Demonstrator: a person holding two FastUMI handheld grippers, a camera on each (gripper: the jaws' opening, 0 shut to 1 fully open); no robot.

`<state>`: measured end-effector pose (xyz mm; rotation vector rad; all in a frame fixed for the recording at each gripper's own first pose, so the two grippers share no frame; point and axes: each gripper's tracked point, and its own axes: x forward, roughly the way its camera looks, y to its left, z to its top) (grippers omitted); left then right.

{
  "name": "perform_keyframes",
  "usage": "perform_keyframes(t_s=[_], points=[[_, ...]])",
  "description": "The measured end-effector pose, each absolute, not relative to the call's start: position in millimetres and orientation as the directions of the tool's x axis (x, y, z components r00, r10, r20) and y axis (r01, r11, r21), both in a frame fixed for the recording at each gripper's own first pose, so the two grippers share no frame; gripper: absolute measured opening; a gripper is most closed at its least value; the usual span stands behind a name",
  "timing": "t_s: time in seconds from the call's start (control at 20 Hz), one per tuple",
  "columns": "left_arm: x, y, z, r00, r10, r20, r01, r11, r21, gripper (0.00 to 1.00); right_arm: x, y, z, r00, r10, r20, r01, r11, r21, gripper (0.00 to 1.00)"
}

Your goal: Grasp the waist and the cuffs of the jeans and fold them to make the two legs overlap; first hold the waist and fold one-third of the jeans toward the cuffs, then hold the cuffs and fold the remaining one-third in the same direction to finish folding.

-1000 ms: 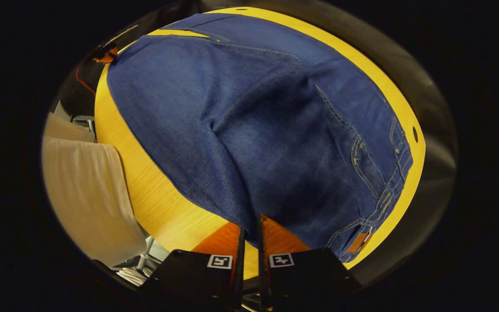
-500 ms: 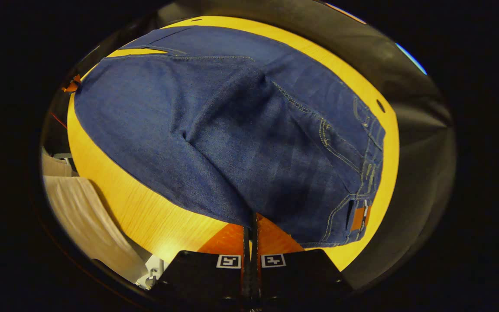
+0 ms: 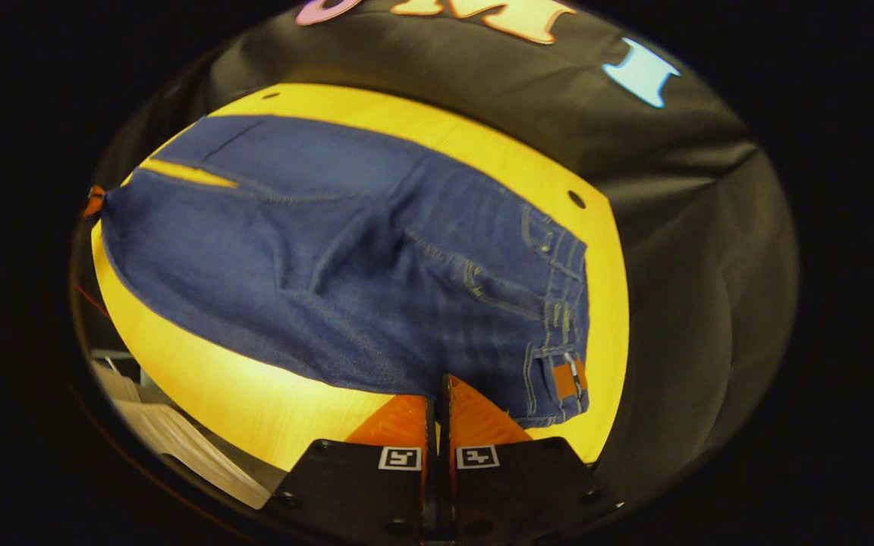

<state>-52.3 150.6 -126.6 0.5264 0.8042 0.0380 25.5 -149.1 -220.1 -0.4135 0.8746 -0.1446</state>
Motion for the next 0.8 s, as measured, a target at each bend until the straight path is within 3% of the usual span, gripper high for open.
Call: perform_keyframes(t_s=[0.35,0.55,0.8], points=[[-27,134,-67,0.824,0.323,-0.465,-0.118,0.901,0.416,0.00,101,-150,-150,0.746,-0.271,-0.608,0.017,0.921,-0.390,0.01],[-27,142,-68,0.816,0.404,-0.413,-0.253,0.892,0.374,0.00,172,-155,-135,0.775,-0.228,-0.589,0.014,0.938,-0.345,0.00],[-26,145,-72,0.767,0.473,-0.433,-0.349,0.874,0.338,0.00,266,-162,-154,0.781,-0.156,-0.605,0.018,0.974,-0.227,0.00]])
